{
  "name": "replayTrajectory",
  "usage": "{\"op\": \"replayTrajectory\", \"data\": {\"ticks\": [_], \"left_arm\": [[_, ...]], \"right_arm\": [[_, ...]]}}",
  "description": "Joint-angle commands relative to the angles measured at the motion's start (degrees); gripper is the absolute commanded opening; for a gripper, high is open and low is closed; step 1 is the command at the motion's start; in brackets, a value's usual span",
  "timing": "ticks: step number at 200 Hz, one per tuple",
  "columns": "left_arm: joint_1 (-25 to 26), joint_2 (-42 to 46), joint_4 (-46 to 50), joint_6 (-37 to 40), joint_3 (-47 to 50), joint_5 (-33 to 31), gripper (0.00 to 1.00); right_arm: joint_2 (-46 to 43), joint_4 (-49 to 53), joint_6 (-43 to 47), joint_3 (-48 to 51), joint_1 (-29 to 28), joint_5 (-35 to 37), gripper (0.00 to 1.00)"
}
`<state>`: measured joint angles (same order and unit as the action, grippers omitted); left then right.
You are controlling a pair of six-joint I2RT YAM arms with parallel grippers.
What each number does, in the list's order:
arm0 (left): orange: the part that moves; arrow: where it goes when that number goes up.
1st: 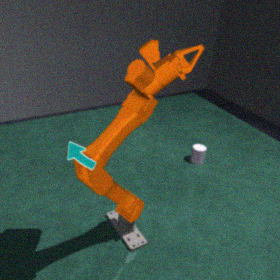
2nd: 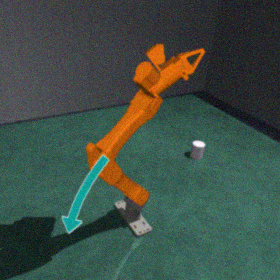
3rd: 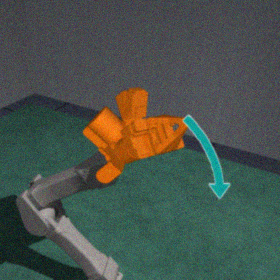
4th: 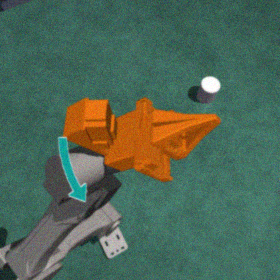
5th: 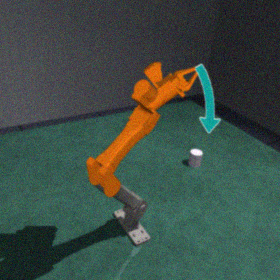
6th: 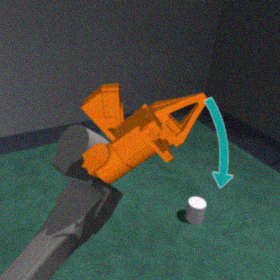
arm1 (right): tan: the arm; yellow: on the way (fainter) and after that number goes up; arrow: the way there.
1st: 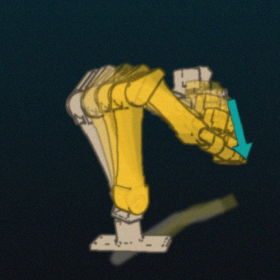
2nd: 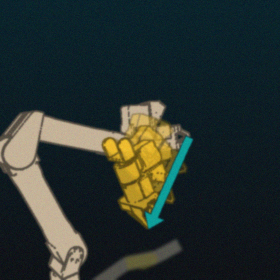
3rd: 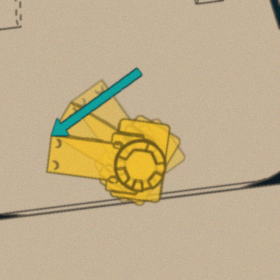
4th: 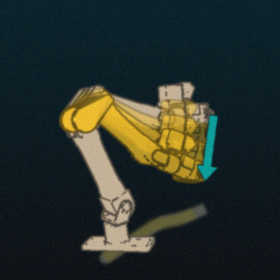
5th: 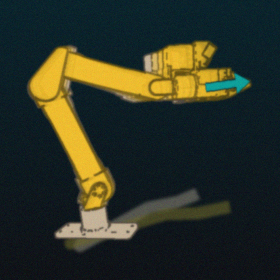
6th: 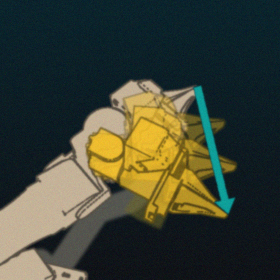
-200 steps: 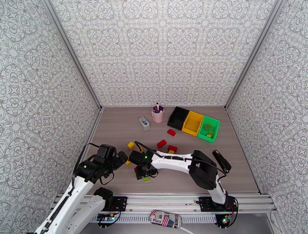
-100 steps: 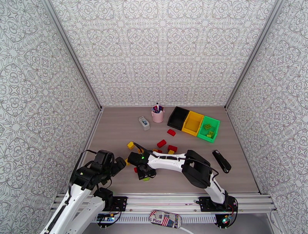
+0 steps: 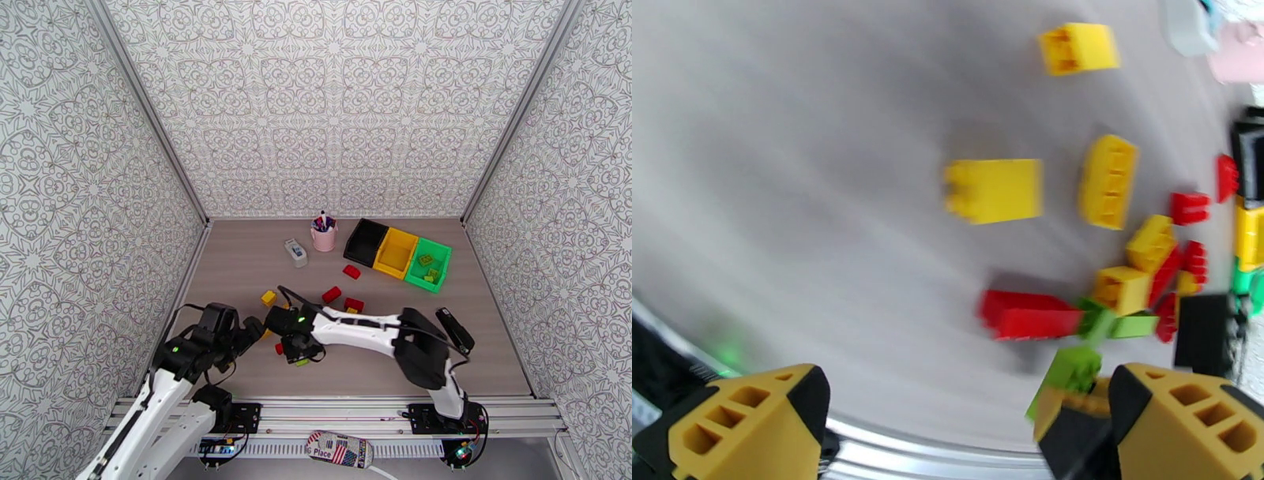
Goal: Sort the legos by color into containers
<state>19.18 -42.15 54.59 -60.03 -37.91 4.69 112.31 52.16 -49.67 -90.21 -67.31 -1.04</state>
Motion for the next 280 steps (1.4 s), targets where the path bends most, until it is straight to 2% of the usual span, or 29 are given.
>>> {"op": "replayTrajectory", "data": {"ticks": [1, 44, 57, 102, 139, 190, 231, 250, 280], "left_arm": [[1.73, -4.32, -11.89, -0.44, -0.84, 5.18, 0.99], [7.33, -17.08, -25.14, 0.79, -5.69, 9.19, 0.99], [9.36, -21.34, -29.67, 0.4, -6.63, 12.38, 0.99], [16.31, -38.2, -41.36, 0.18, -14.54, 17.72, 0.99], [20.45, -55.25, -43.75, 2.64, -31.48, 25.56, 0.97], [23.29, -77.44, -41.29, 2.71, -61.82, 34.83, 0.97], [23.79, -91.58, -34.44, 2.48, -86.2, 38.7, 0.98], [23.27, -94.32, -33.45, 1.95, -90.7, 38.99, 0.99], [21.89, -94.35, -33.31, 1.81, -90.05, 38.94, 0.99]], "right_arm": [[-5.97, -2.85, 0.12, 3.88, 3.88, -1.64, 0.25], [-13.0, -6.28, 0.01, 12.41, 13.21, -5.77, 0.23], [-14.8, -7.24, 0.3, 15.02, 16.43, -6.82, 0.23], [-22.04, -8.18, 1.95, 22.92, 29.63, -8.85, 0.22], [-25.98, -3.88, 6.46, 24.32, 42.87, -8.25, 0.21], [-23.71, 2.49, 12.83, 16.35, 62.24, -4.48, 0.19], [-14.92, 5.35, 15.98, 4.56, 70.36, -4.1, 0.21], [-10.23, 7.13, 16.65, -1.08, 72.18, -4.19, 0.25], [-4.44, 9.37, 17.82, -8.34, 73.36, -3.39, 0.4]]}}
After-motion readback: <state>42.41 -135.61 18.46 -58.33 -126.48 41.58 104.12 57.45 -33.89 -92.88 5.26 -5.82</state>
